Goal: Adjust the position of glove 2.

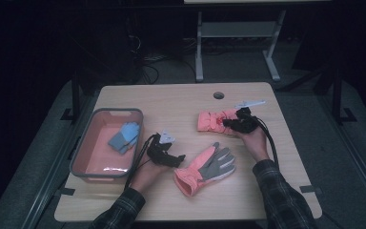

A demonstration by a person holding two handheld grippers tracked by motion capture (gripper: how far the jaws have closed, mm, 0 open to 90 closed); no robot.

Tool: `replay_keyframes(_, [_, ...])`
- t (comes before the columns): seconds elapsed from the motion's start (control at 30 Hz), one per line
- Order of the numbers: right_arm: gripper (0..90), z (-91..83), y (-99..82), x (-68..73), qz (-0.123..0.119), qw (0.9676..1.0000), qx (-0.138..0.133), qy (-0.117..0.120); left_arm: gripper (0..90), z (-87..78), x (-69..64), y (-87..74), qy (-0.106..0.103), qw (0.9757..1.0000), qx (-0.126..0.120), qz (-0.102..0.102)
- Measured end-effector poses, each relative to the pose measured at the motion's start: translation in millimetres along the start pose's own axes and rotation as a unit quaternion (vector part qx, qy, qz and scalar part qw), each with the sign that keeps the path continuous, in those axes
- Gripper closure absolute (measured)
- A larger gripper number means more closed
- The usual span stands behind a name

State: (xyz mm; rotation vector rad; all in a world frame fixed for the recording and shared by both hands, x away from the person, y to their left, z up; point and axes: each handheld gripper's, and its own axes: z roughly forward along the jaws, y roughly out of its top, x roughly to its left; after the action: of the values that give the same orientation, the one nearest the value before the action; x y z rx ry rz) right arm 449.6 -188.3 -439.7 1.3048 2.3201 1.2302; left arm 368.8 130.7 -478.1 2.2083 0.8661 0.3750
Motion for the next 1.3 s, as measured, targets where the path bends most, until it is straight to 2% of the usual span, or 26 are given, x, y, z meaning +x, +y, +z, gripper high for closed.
replay_keyframes(0.13, [89.8, 14.7, 11.3, 1.6, 0.001, 1.0, 0.001, -0.006, 12.5, -0.1, 0.0, 0.0, 0.0, 1.0, 0.0, 0.0])
replay_keyframes(0.2, [89.9, 20.1, 15.5, 1.6, 0.0, 0.9998, 0.005, -0.018, 12.5, -0.2, -0.3, -0.1, 0.0, 1.0, 0.0, -0.001])
replay_keyframes(0.3, [89.8, 28.5, 16.6, 1.2, -0.004, 0.9992, 0.026, -0.031, 12.5, -0.2, -0.4, -0.2, -0.001, 1.0, 0.0, -0.003])
replay_keyframes(0.37, [85.5, 28.9, 15.8, 1.3, -0.001, 0.9992, 0.022, -0.033, 12.5, -0.2, -0.5, -0.3, -0.001, 1.0, 0.0, -0.003])
replay_keyframes(0.43, [81.1, 26.2, 15.6, 2.8, 0.013, 0.9997, 0.011, -0.018, 12.5, -0.2, -0.5, -0.3, -0.001, 1.0, 0.0, -0.003])
replay_keyframes(0.57, [70.1, 21.5, 18.3, 5.7, 0.018, 0.9998, 0.008, -0.001, 12.5, -0.5, -0.1, -0.2, 0.0, 1.0, 0.002, 0.0])
replay_keyframes(0.73, [53.2, 24.2, 20.8, 10.5, 0.027, 0.9996, 0.006, -0.006, 12.5, -0.4, -0.1, -0.3, 0.0, 1.0, 0.002, 0.0])
replay_keyframes(0.87, [48.1, 36.1, 19.5, 15.4, 0.03, 0.9994, 0.015, -0.011, 12.6, -0.1, -0.5, -0.3, -0.001, 1.0, 0.0, -0.003])
replay_keyframes(0.97, [55.9, 42.1, 17.7, 18.0, 0.034, 0.999, 0.02, -0.023, 12.5, -0.2, -0.5, -0.3, -0.001, 1.0, 0.0, -0.003])
replay_keyframes(1.07, [68.9, 41.5, 17.2, 13.7, 0.054, 0.9983, 0.021, -0.007, 12.5, -0.1, -0.5, -0.3, -0.001, 1.0, 0.0, -0.003])
replay_keyframes(1.13, [73.5, 39.0, 17.6, 13.5, 0.048, 0.9986, 0.023, -0.001, 12.5, -0.2, -0.5, -0.3, -0.001, 1.0, 0.0, -0.003])
replay_keyframes(1.3, [75.5, 27.8, 18.8, 15.0, 0.03, 0.9992, 0.025, -0.006, 12.5, -0.4, -0.1, -0.3, 0.0, 1.0, 0.002, 0.0])
